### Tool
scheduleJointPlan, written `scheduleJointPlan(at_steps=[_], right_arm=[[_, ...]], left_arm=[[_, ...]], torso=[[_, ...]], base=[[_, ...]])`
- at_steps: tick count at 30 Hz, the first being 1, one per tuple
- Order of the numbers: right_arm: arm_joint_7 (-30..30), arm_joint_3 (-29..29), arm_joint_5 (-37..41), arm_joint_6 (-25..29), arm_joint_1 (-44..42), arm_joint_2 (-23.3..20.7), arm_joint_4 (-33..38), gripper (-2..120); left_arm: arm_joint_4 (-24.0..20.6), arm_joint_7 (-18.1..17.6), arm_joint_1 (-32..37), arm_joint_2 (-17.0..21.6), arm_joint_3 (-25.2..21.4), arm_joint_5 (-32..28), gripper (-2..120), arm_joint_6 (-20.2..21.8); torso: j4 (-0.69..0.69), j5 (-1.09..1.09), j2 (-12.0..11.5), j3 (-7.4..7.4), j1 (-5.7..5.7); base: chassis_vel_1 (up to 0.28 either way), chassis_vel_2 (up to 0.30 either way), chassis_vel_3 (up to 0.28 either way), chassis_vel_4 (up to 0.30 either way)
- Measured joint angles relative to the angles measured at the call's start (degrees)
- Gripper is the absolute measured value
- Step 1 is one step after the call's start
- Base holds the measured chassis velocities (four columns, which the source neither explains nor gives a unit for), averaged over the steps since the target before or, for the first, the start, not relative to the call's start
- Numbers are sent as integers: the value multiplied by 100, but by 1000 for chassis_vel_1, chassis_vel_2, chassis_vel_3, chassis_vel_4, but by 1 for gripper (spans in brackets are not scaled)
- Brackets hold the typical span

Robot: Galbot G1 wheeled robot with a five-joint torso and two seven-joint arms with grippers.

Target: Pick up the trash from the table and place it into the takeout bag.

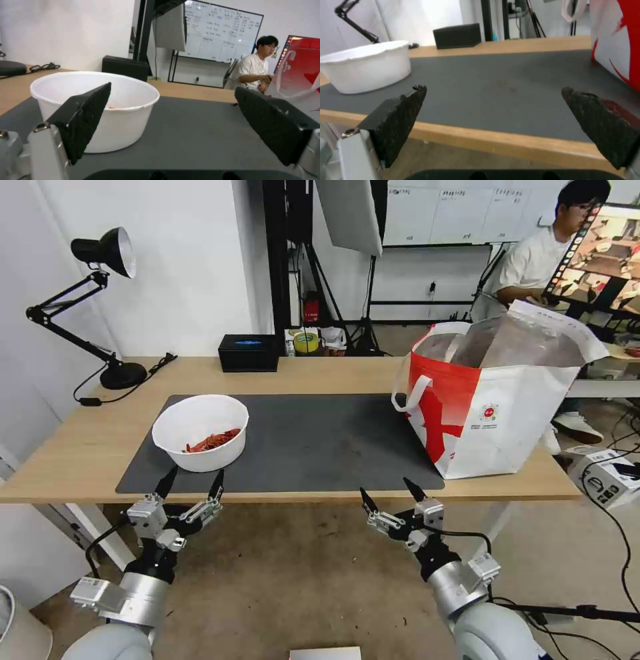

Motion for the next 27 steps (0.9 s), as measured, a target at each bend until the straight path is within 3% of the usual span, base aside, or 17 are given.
scheduleJointPlan(at_steps=[20,25,27], right_arm=[[171,-108,1,-13,66,88,-204,100],[172,-108,1,-17,69,88,-204,100],[172,-108,1,-18,71,87,-204,100]], left_arm=[[110,-30,43,-16,47,152,100,19],[52,-446,-182,115,27,-14,100,260],[31,-796,-473,388,-64,-245,100,524]], torso=[[1,0,0,0,0],[1,-1,0,0,0],[0,0,0,0,0]], base=[[0,0,0,0],[0,0,0,0],[0,0,0,0]])
